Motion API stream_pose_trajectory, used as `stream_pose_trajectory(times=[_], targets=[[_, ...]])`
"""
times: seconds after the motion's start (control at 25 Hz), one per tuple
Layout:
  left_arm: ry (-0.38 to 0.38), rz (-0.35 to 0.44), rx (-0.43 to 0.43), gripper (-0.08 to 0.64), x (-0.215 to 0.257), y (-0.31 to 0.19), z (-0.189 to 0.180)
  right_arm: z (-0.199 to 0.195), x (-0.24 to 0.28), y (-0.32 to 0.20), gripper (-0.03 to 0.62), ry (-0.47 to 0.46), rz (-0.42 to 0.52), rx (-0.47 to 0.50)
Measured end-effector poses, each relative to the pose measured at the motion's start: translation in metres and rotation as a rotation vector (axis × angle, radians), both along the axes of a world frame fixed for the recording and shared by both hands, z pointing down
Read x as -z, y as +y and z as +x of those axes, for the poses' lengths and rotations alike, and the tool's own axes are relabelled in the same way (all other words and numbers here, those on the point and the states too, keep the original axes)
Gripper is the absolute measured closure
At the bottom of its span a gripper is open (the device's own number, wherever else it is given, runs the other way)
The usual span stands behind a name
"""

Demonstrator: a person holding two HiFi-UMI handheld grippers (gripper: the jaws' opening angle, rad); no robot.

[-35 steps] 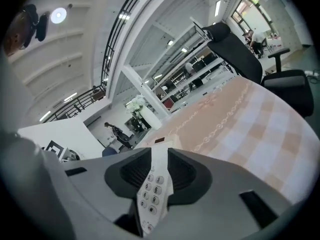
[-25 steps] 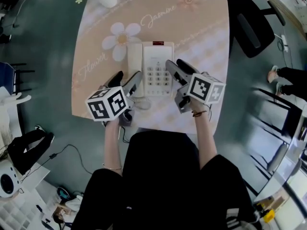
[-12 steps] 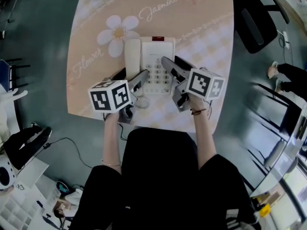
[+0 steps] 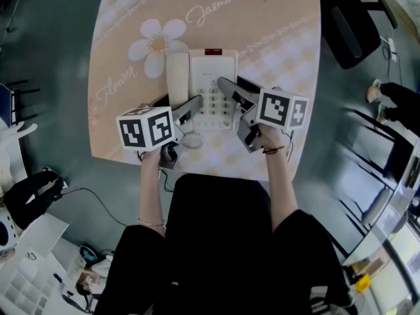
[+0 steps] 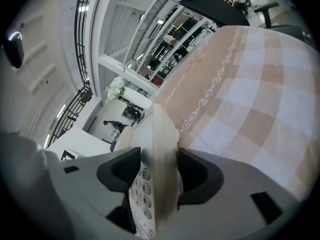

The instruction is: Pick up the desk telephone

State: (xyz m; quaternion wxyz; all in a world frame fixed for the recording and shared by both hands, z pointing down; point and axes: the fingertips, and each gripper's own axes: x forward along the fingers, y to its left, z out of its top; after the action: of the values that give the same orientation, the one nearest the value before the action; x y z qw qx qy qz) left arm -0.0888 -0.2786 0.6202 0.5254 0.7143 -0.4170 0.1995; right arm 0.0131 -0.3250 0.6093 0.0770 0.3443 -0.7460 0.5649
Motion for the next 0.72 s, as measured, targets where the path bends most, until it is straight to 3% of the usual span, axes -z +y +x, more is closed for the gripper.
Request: stream_pose_trajectory(times=[0.72], targets=[[-0.022,0.004,0.018,0.232,0.012,-0.001,0.001,0.002,0.01,0.001,0.379,0.019,0.027,-0.051]])
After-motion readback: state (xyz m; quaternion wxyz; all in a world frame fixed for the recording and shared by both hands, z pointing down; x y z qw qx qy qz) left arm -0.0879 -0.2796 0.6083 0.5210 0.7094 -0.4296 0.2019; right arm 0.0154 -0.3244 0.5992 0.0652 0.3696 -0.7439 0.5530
